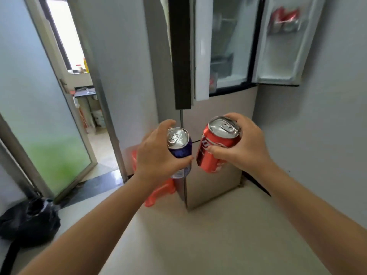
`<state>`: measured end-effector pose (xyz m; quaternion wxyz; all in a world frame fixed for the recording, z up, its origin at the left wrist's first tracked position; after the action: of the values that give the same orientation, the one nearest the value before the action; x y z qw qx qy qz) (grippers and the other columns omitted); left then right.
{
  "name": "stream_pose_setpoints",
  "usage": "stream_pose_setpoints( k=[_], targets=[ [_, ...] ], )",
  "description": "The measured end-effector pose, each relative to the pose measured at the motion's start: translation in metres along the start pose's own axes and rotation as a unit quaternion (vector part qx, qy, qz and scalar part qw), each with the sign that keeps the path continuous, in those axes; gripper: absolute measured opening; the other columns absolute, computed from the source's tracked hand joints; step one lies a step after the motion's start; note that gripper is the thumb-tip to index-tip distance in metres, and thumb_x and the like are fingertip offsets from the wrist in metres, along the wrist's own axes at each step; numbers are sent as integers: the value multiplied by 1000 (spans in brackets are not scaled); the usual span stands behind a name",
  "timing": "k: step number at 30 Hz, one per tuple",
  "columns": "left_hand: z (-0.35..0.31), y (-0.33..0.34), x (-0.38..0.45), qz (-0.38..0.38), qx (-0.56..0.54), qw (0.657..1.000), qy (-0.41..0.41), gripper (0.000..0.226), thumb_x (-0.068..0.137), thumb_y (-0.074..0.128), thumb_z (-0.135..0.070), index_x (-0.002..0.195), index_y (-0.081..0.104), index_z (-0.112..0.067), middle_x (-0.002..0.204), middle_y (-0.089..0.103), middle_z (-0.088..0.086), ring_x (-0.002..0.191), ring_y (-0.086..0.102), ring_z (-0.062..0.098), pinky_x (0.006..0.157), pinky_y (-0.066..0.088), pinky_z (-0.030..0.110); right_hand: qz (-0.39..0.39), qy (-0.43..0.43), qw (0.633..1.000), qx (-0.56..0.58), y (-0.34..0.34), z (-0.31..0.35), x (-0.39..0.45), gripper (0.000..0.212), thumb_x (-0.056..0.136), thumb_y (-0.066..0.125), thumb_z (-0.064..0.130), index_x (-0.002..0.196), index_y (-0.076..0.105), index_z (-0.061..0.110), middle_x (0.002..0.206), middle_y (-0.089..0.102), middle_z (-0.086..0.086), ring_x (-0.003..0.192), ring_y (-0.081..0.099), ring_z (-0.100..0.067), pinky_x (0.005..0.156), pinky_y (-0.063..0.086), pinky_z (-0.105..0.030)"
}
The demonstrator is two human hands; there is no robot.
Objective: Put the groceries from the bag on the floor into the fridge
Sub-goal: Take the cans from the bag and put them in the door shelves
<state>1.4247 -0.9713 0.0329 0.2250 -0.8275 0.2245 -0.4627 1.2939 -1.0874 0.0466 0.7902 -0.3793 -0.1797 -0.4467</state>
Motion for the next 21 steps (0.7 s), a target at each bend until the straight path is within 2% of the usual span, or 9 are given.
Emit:
stream_pose_setpoints(
  k=[2,4,7,10,13,14,16,19,21],
  targets=[
    [-29,32,43,-16,1,1000,25,76,55,88,-23,122,54,-8,111,67,9,92,43,11,71,32,17,-14,-20,1000,-2,-40,-21,41,61,46,79,29,98,47,28,86,47,23,87,52,-7,70,40,1],
    [-50,58,79,-21,6,999,38,75,55,88,-26,120,55,-7,108,67,10,91,43,11,70,32,19,-32,-38,999,-8,-73,-37,75,62,42,73,36,98,47,28,88,51,18,89,53,-9,71,40,-1],
    [-78,96,138,-51,8,997,55,73,55,87,-29,118,56,-7,106,66,10,91,44,12,71,34,21,-51,-55,997,-4,-120,-64,129,61,47,77,29,100,48,26,89,52,15,92,53,-12,73,40,-6],
    [-100,120,197,-89,17,994,68,70,58,87,-25,118,56,-7,107,66,10,91,46,14,76,35,24,-70,-68,995,1,-151,-91,184,63,57,84,16,111,50,17,101,51,4,96,52,-14,75,42,-10],
    [-118,131,254,-149,37,983,100,68,56,88,-25,114,59,-4,106,67,13,95,57,28,77,37,26,-138,-70,988,26,-172,-116,245,59,62,81,18,112,50,16,106,51,1,98,51,-14,81,49,-21],
    [-122,134,273,-172,46,978,113,68,56,88,-25,113,60,-2,105,67,14,96,58,31,78,37,26,-157,-66,984,43,-176,-126,268,61,62,81,20,114,50,14,109,52,0,100,52,-15,83,49,-24],
    [-128,138,308,-223,60,962,143,67,56,82,-31,111,59,-1,103,67,17,94,60,34,77,39,28,-184,-64,977,84,-180,-143,311,62,64,81,22,117,49,12,111,53,-2,101,54,-15,81,49,-21],
    [-139,140,360,-306,92,926,203,63,59,66,-46,110,49,-12,99,68,18,89,62,35,75,40,27,-210,-82,964,143,-180,-163,377,56,67,79,21,112,49,14,105,52,2,95,54,-12,73,47,-14],
    [-147,141,396,-346,112,904,225,57,61,59,-47,106,43,-16,97,68,18,86,63,35,74,40,26,-222,-89,954,179,-178,-171,422,55,67,79,20,113,49,12,105,52,0,95,54,-13,75,49,-18]
  ],
)
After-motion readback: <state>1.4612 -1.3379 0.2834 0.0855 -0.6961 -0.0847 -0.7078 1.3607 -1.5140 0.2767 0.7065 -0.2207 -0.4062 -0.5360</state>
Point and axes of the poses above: each hand's wrist, its own x-axis towards the middle knuckle, its own y-axis out of the palm, z = x × y, the point moved 7 cm from there along x, towards the middle knuckle
